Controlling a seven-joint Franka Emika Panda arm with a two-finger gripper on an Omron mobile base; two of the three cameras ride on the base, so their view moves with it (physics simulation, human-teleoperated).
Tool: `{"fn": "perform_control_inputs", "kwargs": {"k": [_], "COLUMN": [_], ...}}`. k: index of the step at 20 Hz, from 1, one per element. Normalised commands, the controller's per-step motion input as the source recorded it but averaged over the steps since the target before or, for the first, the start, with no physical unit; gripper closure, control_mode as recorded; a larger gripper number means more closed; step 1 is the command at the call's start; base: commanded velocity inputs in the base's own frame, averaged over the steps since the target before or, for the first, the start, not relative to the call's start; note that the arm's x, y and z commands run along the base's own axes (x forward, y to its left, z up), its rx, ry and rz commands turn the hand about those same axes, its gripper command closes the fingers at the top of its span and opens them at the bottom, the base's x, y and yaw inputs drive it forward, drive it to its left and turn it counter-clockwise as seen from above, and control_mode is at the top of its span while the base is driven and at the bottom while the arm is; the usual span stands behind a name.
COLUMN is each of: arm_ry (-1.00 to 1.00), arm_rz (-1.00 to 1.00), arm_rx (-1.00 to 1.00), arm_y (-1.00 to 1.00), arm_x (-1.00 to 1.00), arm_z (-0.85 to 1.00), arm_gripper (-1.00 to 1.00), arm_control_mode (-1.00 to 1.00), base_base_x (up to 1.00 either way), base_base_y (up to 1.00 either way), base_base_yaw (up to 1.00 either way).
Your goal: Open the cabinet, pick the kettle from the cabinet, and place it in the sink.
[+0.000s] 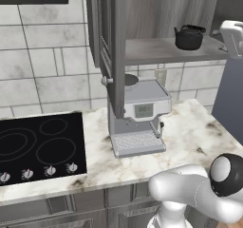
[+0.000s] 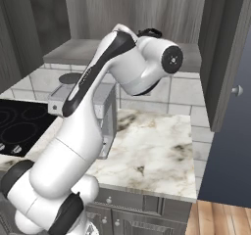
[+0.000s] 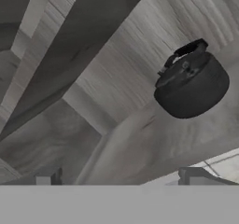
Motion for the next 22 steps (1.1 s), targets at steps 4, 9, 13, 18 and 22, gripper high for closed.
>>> {"fn": "perform_control_inputs", "kwargs": {"k": [4,9,13,18,22], "arm_ry": [-0.08,-0.03,0.0,0.0,0.0], "arm_rz": [0.0,0.0,0.0,0.0,0.0], "arm_rx": [-0.08,-0.07,-0.02,0.0,0.0], "arm_y": [-0.1,-0.12,-0.11,-0.13,-0.16], "arm_x": [0.29,0.27,0.26,0.25,0.22], "arm_z": [0.02,0.01,0.01,0.02,0.01], "arm_gripper": [-1.0,-1.0,-1.0,-1.0,-1.0], "arm_control_mode": [-1.0,-1.0,-1.0,-1.0,-1.0], "base_base_x": [0.0,0.0,0.0,0.0,0.0], "base_base_y": [0.0,0.0,0.0,0.0,0.0], "base_base_yaw": [0.0,0.0,0.0,0.0,0.0]}}
